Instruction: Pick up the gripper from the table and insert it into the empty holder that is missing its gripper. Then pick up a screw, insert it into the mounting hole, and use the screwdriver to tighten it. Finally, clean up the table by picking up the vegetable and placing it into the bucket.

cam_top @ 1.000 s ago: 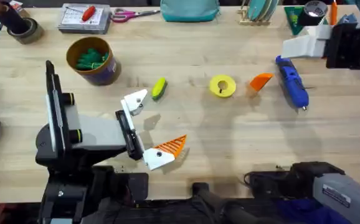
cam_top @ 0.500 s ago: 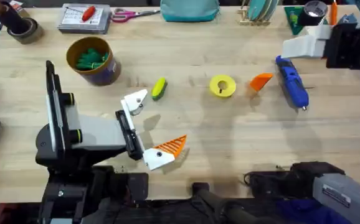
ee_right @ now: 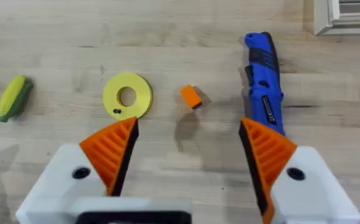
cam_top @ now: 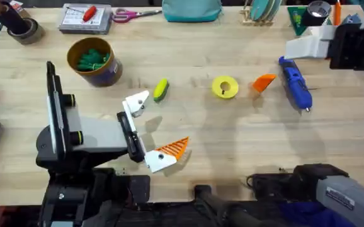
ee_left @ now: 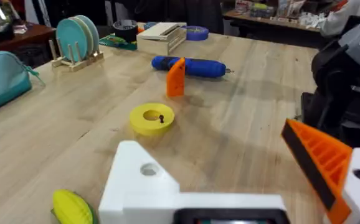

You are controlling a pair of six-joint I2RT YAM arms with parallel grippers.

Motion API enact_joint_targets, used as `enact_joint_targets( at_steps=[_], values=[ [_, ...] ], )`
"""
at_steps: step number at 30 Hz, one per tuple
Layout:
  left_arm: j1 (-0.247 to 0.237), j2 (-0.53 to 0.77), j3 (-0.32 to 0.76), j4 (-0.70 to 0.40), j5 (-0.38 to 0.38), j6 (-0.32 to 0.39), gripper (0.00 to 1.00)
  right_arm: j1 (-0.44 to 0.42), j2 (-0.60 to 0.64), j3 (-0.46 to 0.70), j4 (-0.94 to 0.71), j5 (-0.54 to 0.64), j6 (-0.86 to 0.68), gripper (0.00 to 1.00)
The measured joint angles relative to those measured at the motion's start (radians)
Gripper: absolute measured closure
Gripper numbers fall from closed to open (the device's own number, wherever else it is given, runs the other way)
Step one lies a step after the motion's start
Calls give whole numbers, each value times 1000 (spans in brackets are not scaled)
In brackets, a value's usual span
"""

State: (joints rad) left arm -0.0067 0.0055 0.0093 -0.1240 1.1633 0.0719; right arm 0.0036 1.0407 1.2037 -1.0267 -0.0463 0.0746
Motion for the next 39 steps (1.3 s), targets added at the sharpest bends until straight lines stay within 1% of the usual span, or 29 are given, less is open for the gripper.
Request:
enact_joint_targets(
  at_steps=[9,14,17,23,25,31,35,39],
  values=[
    [0,0,0,0,0,0,15,0,0,0,15,0,0,4],
    [0,0,0,0,0,0,15,0,0,0,-17,1,0,4],
    [0,0,0,0,0,0,14,0,0,0,20,4,-3,4],
    [0,0,0,0,0,0,15,0,9,20,6,4,-78,4],
    [0,0,0,0,0,0,15,0,32,52,-29,5,-106,4],
    [0,0,0,0,0,1,15,9,164,174,-139,5,-187,5],
    [0,0,0,0,0,2,15,28,244,192,-146,11,-235,4],
    [0,0,0,0,0,3,15,60,320,193,-129,53,-267,4]
  ],
)
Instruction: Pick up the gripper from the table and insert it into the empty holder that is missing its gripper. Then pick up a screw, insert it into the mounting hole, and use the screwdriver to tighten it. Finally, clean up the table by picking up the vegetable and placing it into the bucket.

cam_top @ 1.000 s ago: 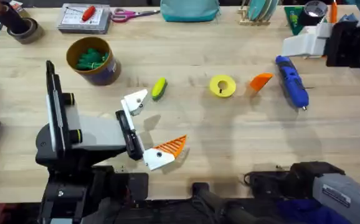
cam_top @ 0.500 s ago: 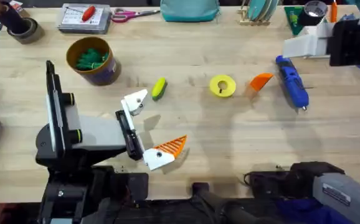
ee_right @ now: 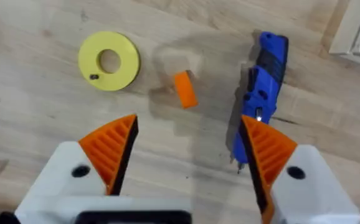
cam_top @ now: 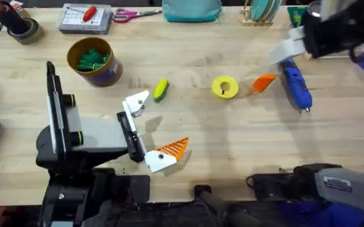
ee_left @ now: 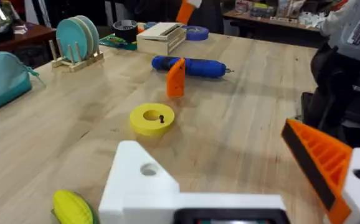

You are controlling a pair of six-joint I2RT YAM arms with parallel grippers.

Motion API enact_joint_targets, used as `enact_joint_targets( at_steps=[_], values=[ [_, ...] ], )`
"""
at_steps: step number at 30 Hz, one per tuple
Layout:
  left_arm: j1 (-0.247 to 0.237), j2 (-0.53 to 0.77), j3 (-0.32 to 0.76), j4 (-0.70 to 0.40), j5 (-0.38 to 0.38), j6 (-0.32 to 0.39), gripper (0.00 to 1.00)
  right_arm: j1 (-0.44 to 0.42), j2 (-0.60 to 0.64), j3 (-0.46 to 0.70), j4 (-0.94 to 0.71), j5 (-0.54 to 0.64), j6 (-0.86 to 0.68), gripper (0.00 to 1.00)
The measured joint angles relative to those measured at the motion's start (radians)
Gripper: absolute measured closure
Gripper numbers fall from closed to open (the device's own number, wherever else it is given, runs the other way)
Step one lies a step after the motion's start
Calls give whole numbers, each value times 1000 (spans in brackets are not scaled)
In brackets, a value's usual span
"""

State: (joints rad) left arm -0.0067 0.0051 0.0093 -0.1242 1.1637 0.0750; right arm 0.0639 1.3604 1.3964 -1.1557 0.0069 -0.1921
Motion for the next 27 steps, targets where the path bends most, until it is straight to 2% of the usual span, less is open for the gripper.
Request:
enact_joint_targets(
  at_steps=[5,13,17,27],
  values=[
    [0,0,0,0,0,0,15,26,59,-9,75,43,-35,5],
    [0,0,0,0,0,0,15,32,59,-133,120,57,-138,4],
    [0,0,0,0,0,0,15,32,81,-156,130,57,-158,5],
    [0,0,0,0,0,0,15,31,246,-161,154,57,-169,17]
  ],
)
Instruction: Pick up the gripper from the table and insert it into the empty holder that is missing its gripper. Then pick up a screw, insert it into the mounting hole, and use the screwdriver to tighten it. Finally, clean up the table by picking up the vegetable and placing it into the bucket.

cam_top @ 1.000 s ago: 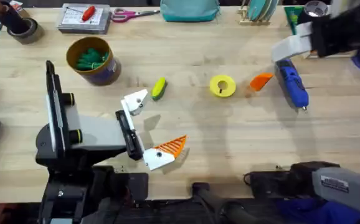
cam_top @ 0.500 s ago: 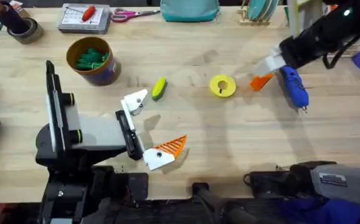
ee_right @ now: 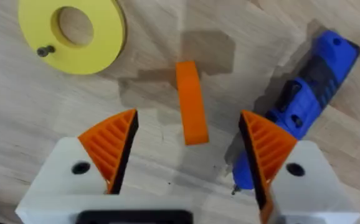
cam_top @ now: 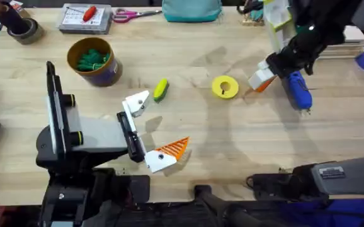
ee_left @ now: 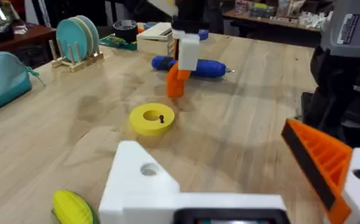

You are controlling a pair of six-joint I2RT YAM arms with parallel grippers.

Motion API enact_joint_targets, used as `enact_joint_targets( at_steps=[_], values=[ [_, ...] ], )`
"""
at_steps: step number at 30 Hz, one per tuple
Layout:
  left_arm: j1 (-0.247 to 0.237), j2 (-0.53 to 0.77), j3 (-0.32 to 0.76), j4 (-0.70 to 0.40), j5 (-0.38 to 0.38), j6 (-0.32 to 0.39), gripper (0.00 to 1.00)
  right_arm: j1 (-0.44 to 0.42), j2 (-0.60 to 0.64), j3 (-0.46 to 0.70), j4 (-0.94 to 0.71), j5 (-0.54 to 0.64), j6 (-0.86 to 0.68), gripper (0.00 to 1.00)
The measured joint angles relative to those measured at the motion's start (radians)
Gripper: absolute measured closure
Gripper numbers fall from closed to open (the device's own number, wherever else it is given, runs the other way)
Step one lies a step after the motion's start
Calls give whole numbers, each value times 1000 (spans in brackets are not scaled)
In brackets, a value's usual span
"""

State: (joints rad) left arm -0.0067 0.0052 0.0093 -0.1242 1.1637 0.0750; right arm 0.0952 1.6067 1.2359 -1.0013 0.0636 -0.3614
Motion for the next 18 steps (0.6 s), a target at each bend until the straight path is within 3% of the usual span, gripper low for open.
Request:
enact_joint_targets(
  at_steps=[10,15,17,18],
  values=[
    [0,0,0,0,0,0,15,-36,79,-3,34,-19,-3,108],
    [0,0,0,0,0,0,15,-44,90,-3,45,-22,-3,313],
    [0,0,0,0,0,0,15,-44,90,-3,45,-27,-3,415],
    [0,0,0,0,0,0,15,-44,90,-3,47,-28,-4,514]
  ],
)
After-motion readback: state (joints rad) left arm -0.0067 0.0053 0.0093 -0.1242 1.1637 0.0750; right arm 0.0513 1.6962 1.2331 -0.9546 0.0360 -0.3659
